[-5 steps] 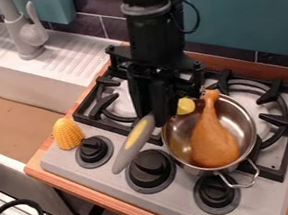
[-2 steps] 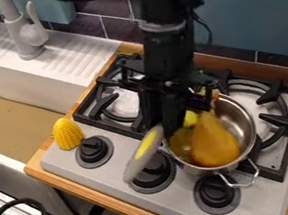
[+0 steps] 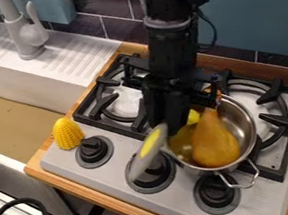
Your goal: Put the gray brush in the silver pot
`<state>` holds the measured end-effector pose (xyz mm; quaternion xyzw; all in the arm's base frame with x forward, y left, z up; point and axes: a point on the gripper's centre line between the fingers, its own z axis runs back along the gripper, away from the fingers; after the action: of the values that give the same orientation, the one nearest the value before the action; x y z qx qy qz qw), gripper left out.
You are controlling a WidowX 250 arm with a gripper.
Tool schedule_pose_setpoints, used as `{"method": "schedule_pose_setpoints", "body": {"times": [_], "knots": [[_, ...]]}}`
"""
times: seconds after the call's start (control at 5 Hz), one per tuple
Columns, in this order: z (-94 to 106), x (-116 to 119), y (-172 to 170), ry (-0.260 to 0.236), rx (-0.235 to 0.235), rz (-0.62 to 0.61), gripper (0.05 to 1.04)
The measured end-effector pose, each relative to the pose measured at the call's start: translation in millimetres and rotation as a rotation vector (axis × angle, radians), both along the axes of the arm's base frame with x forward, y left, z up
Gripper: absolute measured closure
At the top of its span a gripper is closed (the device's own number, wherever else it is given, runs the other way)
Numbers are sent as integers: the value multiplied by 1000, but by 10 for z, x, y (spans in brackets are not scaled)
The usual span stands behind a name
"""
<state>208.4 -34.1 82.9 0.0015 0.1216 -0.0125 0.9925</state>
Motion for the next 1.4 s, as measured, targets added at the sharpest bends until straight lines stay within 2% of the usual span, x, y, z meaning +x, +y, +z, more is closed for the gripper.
{"method": "schedule_pose_setpoints", "body": {"times": [0.4, 0.6, 0.8, 1.0, 1.2, 1.4], "knots": [[-36, 98, -92, -1, 11, 40, 897], [-38, 109, -108, -3, 15, 49, 865], [-47, 140, -95, 10, 35, 69, 620], [-32, 150, -87, 25, 47, 80, 318], [-29, 146, -27, 35, 43, 86, 95], [-2, 153, 5, 44, 32, 80, 86]]}}
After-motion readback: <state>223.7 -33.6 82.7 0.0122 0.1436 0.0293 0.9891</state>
